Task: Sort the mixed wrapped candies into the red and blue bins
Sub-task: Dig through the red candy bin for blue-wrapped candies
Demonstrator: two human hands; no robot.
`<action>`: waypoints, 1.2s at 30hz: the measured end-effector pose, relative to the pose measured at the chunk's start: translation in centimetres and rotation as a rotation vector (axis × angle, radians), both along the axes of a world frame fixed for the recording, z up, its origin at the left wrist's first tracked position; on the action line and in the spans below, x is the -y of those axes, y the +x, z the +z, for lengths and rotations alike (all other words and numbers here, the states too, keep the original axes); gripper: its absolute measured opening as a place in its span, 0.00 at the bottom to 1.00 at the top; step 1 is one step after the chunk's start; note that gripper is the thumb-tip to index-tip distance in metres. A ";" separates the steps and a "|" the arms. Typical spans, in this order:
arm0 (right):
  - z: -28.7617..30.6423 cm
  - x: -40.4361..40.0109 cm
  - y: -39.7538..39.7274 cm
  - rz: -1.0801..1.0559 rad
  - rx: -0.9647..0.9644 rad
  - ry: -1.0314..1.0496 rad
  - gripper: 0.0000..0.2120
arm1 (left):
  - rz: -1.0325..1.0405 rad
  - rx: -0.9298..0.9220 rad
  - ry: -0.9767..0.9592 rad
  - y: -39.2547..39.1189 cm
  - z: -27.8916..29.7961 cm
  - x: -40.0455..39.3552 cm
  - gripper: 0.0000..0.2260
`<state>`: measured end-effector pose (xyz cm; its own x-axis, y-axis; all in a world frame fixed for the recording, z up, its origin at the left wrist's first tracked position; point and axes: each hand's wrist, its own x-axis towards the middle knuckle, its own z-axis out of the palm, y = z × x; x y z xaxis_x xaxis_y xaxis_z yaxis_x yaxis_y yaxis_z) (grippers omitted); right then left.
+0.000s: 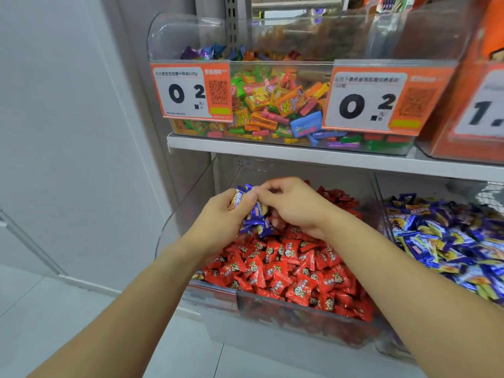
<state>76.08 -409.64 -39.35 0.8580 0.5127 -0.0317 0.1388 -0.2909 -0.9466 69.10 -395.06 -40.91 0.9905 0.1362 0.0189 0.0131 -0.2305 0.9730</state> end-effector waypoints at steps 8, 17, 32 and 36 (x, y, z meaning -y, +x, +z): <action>0.7 3.9 -1.7 -0.042 -0.032 -0.024 0.16 | 0.009 -0.128 -0.377 0.3 -0.1 3.7 0.11; 0.5 8.7 -3.2 -0.050 -0.169 -0.012 0.11 | 0.021 -0.123 -0.322 0.7 -0.2 7.5 0.07; -0.4 7.9 -4.2 0.237 0.419 -0.740 0.16 | 0.069 -0.084 -0.104 -1.2 0.4 2.9 0.05; 0.2 8.1 -4.3 0.081 0.422 -0.593 0.17 | 0.063 -0.111 -0.140 -1.5 0.5 2.9 0.06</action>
<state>71.80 -417.79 -39.18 0.8187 0.5743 0.0011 0.4997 -0.7114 -0.4942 67.59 -397.98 -40.44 0.9749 0.1918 -0.1130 0.1319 -0.0888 0.9873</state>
